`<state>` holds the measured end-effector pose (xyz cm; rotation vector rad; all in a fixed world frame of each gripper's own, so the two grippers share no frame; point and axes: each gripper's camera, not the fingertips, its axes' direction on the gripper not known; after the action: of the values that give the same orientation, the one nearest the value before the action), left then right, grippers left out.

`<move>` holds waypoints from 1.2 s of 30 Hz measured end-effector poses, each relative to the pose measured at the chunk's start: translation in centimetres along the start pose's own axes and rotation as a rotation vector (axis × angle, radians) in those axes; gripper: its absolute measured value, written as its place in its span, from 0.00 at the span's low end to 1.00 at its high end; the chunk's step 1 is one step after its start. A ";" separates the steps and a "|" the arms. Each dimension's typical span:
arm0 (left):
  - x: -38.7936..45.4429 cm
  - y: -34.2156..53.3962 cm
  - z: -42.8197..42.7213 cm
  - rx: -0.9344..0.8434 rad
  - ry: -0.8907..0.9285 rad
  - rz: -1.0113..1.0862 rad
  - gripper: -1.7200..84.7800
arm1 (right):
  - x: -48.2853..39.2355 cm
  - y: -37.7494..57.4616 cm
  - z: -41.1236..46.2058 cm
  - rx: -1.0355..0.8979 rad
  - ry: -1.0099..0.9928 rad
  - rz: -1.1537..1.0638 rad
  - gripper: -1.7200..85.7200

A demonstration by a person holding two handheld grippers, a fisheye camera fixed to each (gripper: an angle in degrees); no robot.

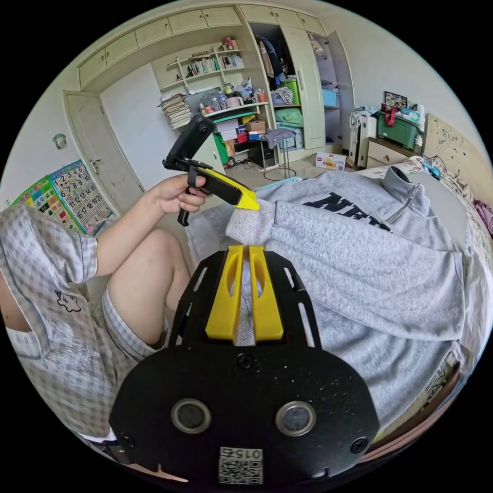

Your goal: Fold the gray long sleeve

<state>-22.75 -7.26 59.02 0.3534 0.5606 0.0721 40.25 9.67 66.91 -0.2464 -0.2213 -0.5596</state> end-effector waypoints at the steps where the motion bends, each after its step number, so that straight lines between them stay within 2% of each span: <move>1: 0.2 0.2 0.0 -0.017 -0.017 0.006 0.02 | 0.2 0.0 0.6 -0.013 -0.006 0.001 0.04; 7: 0.8 -0.1 0.9 -0.116 -0.135 0.002 0.04 | 3.9 0.6 0.4 -0.048 -0.092 0.054 0.06; 9: 0.9 -0.2 1.0 -0.133 -0.128 -0.003 0.05 | 5.0 0.7 -1.7 -0.052 -0.013 0.051 0.08; 12: 1.8 -0.2 -0.3 -0.092 -0.184 -0.004 0.10 | 8.2 1.9 -7.0 -0.006 0.227 0.155 0.09; 14: 3.1 0.1 -2.0 -0.018 -0.364 -0.028 0.12 | 11.9 4.0 -10.8 0.039 0.394 0.301 0.09; 15: 3.5 0.2 -2.3 0.007 -0.377 -0.014 0.12 | 12.9 4.6 -11.6 0.050 0.427 0.344 0.09; 18: 5.9 -0.7 -1.1 0.047 -0.212 0.123 0.14 | 18.3 7.5 -13.7 0.049 0.581 0.549 0.10; 20: 7.7 -2.1 3.0 -0.072 -0.101 0.217 0.16 | 21.4 9.1 -13.1 0.019 0.635 0.644 0.10; 23: 8.8 -3.4 8.6 -0.255 -0.073 0.269 0.15 | 23.9 9.6 -11.0 0.012 0.566 0.711 0.11; 26: 8.6 -4.1 11.8 -0.357 -0.071 0.269 0.12 | 25.4 9.3 -9.2 0.080 0.489 0.758 0.12; 29: 8.1 -4.3 12.4 -0.379 -0.083 0.264 0.04 | 26.8 9.0 -6.7 0.041 0.551 0.795 0.12; 36: 7.7 -3.8 11.5 -0.417 -0.075 0.292 0.01 | 28.1 9.3 -5.3 0.071 0.575 0.843 0.05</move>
<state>-10.21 -13.14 62.84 0.0283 0.4036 0.4488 69.22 1.83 67.95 -0.0837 0.4142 0.2276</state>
